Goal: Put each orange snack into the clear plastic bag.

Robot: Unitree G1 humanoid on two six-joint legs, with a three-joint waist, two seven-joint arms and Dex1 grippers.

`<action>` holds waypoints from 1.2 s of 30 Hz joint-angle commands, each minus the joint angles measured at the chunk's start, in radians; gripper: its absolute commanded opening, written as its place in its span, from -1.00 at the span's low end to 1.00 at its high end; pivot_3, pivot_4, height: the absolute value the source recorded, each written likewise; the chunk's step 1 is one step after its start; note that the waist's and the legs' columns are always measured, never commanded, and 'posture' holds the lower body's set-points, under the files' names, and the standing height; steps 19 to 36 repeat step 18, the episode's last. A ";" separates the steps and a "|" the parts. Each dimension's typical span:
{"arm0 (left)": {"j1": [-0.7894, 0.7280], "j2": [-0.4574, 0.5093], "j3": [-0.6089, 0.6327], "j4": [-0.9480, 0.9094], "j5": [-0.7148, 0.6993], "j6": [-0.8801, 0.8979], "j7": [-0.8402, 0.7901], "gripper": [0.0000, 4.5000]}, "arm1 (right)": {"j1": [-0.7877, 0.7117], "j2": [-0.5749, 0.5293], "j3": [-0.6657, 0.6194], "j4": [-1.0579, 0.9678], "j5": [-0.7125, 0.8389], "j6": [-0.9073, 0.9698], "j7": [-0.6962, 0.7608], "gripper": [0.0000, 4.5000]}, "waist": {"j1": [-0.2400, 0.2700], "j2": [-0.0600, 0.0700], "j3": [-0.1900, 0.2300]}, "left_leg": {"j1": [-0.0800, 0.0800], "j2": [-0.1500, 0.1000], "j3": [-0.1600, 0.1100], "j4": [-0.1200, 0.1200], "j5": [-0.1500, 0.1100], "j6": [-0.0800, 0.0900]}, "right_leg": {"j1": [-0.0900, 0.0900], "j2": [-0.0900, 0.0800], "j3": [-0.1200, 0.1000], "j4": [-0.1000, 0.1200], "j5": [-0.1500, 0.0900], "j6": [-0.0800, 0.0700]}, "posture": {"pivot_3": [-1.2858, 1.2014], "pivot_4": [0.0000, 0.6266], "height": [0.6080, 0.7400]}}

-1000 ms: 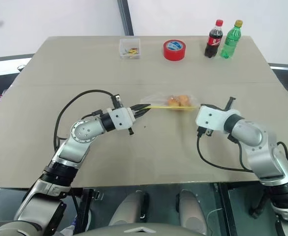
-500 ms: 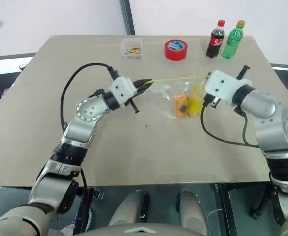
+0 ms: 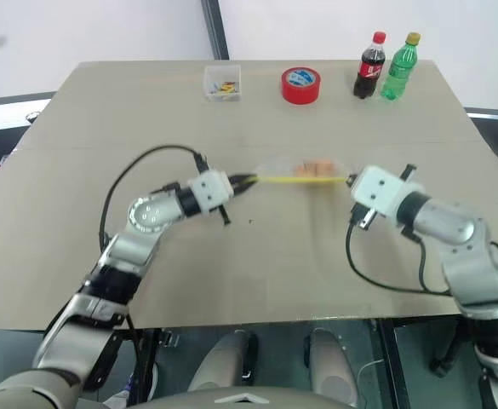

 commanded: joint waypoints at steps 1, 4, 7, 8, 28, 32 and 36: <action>0.039 0.022 0.018 -0.140 -0.086 0.076 -0.069 -0.31 | 0.065 0.024 -0.004 -0.043 0.001 0.022 -0.030 -0.29 | 0.005 0.000 0.000 | 0.000 0.000 0.000 0.000 0.000 0.000 | 0.000 0.000 0.000 0.001 0.000 0.000 | 0.03 -0.52 1.00; 0.092 0.063 0.073 -0.229 -0.188 0.200 -0.126 0.34 | 0.139 0.015 -0.089 -0.090 0.063 0.058 -0.006 0.36 | 0.013 0.000 0.000 | 0.001 0.000 -0.001 0.001 0.000 0.000 | 0.000 0.000 0.000 0.004 0.000 0.000 | 0.03 -0.52 1.00; 0.168 0.134 0.149 -0.318 -0.319 0.337 -0.188 0.97 | 0.232 -0.005 -0.225 -0.115 0.146 0.076 0.035 0.98 | 0.014 0.000 0.000 | 0.002 0.001 0.000 0.001 0.000 0.000 | 0.000 0.000 0.000 0.005 0.000 0.000 | 0.03 -0.52 1.00; 0.197 0.159 0.186 -0.346 -0.368 0.392 -0.201 0.97 | 0.270 -0.007 -0.279 -0.124 0.185 0.077 0.057 0.98 | 0.014 0.000 0.000 | 0.002 0.002 0.000 0.001 0.000 0.000 | 0.000 0.000 0.000 0.005 0.000 0.000 | 0.03 -0.52 1.00; 0.332 0.313 0.355 -0.433 -0.553 0.667 -0.263 0.97 | 0.481 -0.017 -0.553 -0.179 0.415 0.081 0.168 0.98 | 0.020 0.002 0.002 | 0.021 0.006 0.000 -0.001 -0.002 0.002 | 0.023 0.001 -0.002 -0.005 -0.001 0.000 | 0.03 -0.52 1.00; 0.332 0.313 0.355 -0.433 -0.553 0.667 -0.263 0.97 | 0.481 -0.017 -0.553 -0.179 0.415 0.081 0.168 0.98 | 0.020 0.002 0.002 | 0.021 0.006 0.000 -0.001 -0.002 0.002 | 0.023 0.001 -0.002 -0.005 -0.001 0.000 | 0.03 -0.52 1.00; 0.332 0.313 0.355 -0.433 -0.553 0.667 -0.263 0.97 | 0.481 -0.017 -0.553 -0.179 0.415 0.081 0.168 0.98 | 0.020 0.002 0.002 | 0.021 0.006 0.000 -0.001 -0.002 0.002 | 0.023 0.001 -0.002 -0.005 -0.001 0.000 | 0.03 -0.52 1.00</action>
